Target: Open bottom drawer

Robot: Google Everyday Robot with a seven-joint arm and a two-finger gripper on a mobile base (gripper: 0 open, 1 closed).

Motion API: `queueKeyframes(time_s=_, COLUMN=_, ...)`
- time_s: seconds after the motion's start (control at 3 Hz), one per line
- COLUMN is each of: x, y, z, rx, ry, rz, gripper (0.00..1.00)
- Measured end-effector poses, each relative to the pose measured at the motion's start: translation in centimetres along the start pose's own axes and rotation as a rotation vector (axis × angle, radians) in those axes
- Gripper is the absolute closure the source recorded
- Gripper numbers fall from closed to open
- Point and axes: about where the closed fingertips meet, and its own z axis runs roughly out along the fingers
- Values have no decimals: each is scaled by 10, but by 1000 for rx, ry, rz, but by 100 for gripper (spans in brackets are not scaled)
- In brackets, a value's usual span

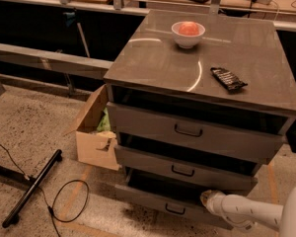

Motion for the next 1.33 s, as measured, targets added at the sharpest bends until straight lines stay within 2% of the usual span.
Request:
queueKeyframes(time_s=0.33, x=7, y=-2, z=12, rx=20, ry=13, rz=-2, gripper=100)
queueKeyframes(time_s=0.67, x=12, y=-1, z=25, rx=11, ry=24, rz=0, gripper=100)
queueKeyframes(time_s=1.33, x=20, y=8, z=38, rx=-78, ry=61, rz=13, gripper=100)
